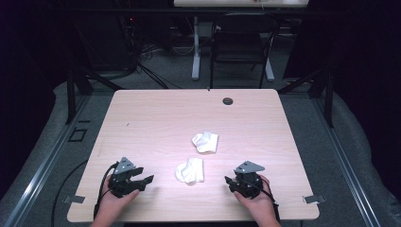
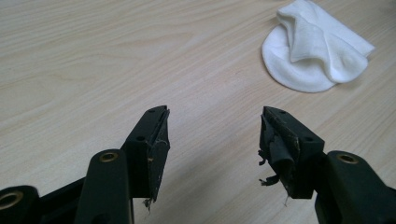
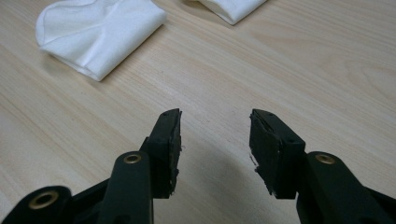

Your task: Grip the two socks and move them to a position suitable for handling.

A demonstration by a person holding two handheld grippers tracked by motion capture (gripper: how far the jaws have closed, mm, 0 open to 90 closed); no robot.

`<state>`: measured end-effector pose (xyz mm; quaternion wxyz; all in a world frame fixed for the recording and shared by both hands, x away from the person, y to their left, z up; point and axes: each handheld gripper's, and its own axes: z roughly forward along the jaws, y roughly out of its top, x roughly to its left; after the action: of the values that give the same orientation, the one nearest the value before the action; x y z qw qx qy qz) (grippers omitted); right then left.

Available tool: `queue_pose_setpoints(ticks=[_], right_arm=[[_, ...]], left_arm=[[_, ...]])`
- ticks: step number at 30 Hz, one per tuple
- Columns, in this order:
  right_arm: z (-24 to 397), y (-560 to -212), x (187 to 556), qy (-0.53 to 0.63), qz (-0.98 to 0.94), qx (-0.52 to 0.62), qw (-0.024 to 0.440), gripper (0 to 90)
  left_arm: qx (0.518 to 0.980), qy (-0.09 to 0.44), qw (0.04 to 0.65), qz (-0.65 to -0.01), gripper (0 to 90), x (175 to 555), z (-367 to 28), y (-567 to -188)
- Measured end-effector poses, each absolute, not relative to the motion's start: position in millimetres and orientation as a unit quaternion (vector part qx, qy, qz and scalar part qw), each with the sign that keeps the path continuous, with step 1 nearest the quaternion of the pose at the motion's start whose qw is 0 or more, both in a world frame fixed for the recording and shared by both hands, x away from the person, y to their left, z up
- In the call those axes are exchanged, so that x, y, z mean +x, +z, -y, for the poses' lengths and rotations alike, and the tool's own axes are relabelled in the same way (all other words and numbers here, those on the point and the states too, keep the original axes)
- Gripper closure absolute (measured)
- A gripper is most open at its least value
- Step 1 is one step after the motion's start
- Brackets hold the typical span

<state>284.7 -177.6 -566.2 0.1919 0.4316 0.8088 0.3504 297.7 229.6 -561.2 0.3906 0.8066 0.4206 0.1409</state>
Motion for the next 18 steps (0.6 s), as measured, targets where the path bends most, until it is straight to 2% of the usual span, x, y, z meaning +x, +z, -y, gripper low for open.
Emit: queue_pose_setpoints(ticks=[9,13,15,18], right_arm=[[171.1,-566.5,287.2,0.36,-0.804,0.433,0.19,56.3],[160.1,-562.0,287.5,0.374,-0.807,0.424,0.17,60.7],[143.7,-553.9,288.3,0.365,-0.825,0.398,0.165,66.3],[124.8,-549.8,291.9,0.354,-0.842,0.375,0.16,68.7]], left_arm=[[0.805,0.135,0.394,-0.422,46.3,295.5,-230.6,-560.2],[0.802,0.131,0.4,-0.424,46.7,287.6,-233.1,-559.2],[0.8,0.127,0.408,-0.421,47.4,283.9,-233.6,-557.7],[0.798,0.127,0.41,-0.422,47.9,283.9,-232.0,-556.9]])
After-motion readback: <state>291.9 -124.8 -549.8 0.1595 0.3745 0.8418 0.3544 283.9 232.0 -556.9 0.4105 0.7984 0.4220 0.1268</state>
